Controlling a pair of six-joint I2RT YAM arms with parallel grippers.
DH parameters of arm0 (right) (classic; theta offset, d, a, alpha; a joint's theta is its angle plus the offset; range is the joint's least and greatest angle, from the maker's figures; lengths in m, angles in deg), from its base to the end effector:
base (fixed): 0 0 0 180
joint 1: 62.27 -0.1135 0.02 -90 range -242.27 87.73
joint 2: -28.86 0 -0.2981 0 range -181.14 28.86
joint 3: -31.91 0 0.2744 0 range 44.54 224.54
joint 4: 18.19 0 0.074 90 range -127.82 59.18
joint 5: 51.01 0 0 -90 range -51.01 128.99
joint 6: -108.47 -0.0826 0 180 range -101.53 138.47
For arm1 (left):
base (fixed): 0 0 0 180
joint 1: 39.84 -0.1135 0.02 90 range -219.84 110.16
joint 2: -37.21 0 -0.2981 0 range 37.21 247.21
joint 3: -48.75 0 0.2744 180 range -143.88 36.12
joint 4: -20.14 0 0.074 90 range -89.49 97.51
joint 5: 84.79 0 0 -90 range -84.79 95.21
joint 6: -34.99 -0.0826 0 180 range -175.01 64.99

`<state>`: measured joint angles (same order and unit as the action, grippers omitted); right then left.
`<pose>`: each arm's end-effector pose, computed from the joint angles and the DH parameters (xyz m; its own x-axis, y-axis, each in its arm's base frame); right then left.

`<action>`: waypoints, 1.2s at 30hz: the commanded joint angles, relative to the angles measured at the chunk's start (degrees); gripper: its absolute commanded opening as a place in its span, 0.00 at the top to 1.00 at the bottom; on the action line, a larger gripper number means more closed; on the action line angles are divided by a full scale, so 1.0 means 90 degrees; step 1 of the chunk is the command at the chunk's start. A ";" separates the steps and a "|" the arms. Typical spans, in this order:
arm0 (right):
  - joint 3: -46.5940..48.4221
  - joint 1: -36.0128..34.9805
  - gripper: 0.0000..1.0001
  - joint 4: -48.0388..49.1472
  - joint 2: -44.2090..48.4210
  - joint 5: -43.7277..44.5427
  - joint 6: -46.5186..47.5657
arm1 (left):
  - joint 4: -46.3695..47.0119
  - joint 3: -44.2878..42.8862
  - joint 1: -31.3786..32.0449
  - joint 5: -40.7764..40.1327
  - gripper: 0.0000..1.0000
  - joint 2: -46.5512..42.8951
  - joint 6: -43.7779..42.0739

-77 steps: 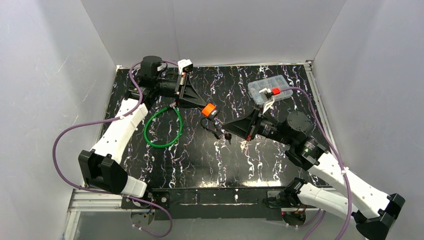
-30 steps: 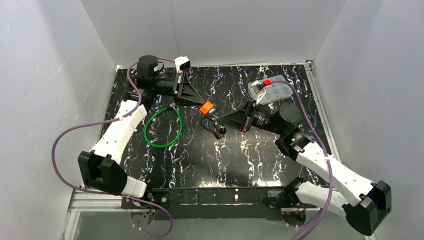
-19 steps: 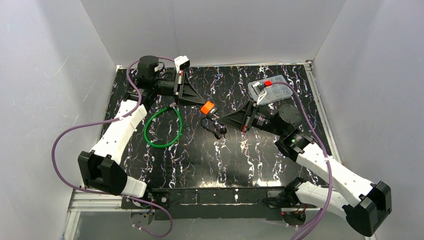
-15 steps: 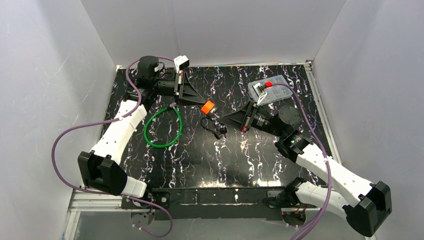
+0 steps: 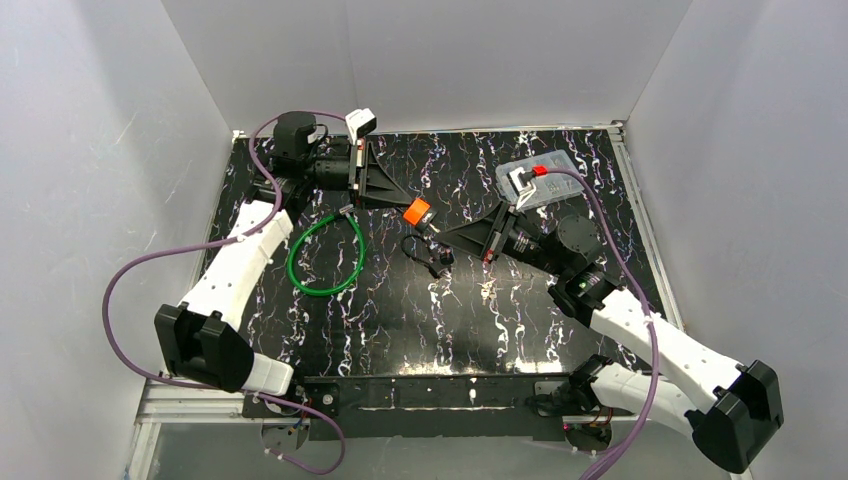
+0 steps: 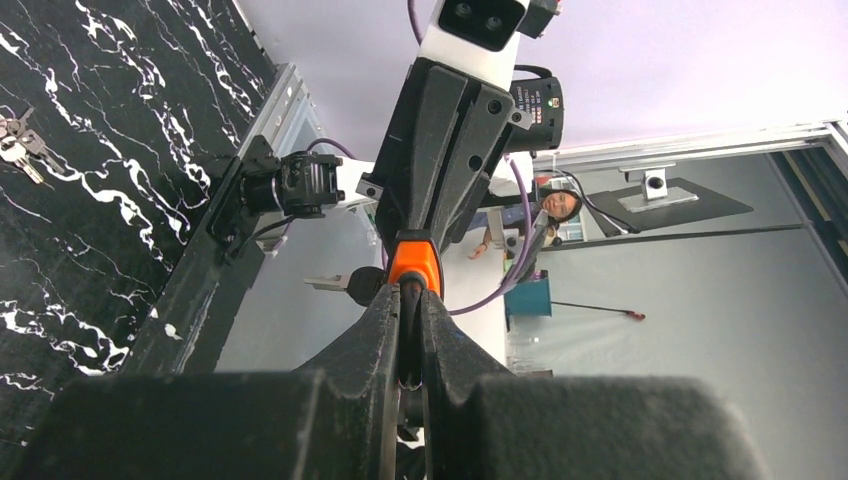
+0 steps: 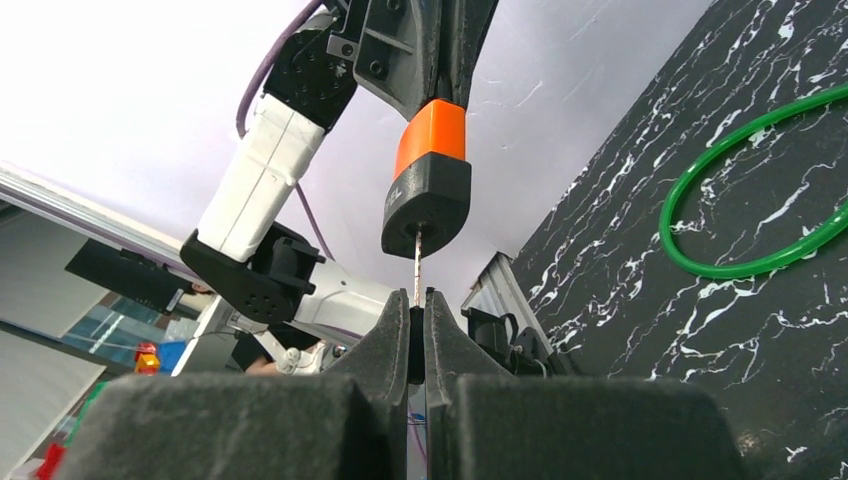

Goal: Unlock with the key
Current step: Unlock the lock.

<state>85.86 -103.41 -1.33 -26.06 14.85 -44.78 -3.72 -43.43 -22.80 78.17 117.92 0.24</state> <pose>0.1786 0.2009 0.3937 -0.7078 0.4637 -0.5329 -0.5877 0.0320 0.8085 0.2988 -0.1742 0.4412 -0.9211 0.0305 -0.3882 0.3893 0.0554 -0.9194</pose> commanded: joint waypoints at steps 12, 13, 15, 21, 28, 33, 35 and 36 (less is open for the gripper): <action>-0.0087 0.0078 0.99 0.1414 -0.0362 0.0269 -0.0675 | 0.0438 0.0147 0.0118 0.0543 1.00 -0.0644 -0.0251; -0.0083 0.0081 0.99 0.1403 -0.0350 0.0291 -0.0665 | 0.0452 0.0173 0.0116 0.0548 1.00 -0.0651 -0.0255; -0.0056 0.0080 0.99 0.1369 -0.0356 0.0300 -0.0675 | 0.0483 0.0203 0.0114 0.0568 1.00 -0.0662 -0.0263; 0.0037 0.0080 0.99 0.1382 -0.0486 0.0192 -0.0753 | 0.0596 0.0198 0.0171 0.0670 1.00 -0.0711 -0.0386; 0.0193 0.0079 0.99 0.1170 -0.0624 0.0072 -0.0718 | 0.0419 0.0132 0.0362 0.0732 1.00 -0.0758 -0.0854; 0.0303 0.0080 0.99 0.1137 -0.0635 0.0058 -0.0626 | -0.0509 -0.0017 0.0467 0.0514 1.00 -0.0785 -0.1816; 0.0424 0.0080 0.99 0.1071 -0.0664 0.0014 -0.0524 | -0.0781 0.0019 0.0529 0.0389 1.00 -0.0804 -0.2084; 0.0488 0.0080 0.99 0.1008 -0.0677 -0.0005 -0.0470 | -0.0880 0.0052 0.0573 0.0308 1.00 -0.0838 -0.2194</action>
<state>84.51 -102.97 6.76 -30.54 10.03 -51.31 -3.45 -42.29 -22.95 77.54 113.89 -12.87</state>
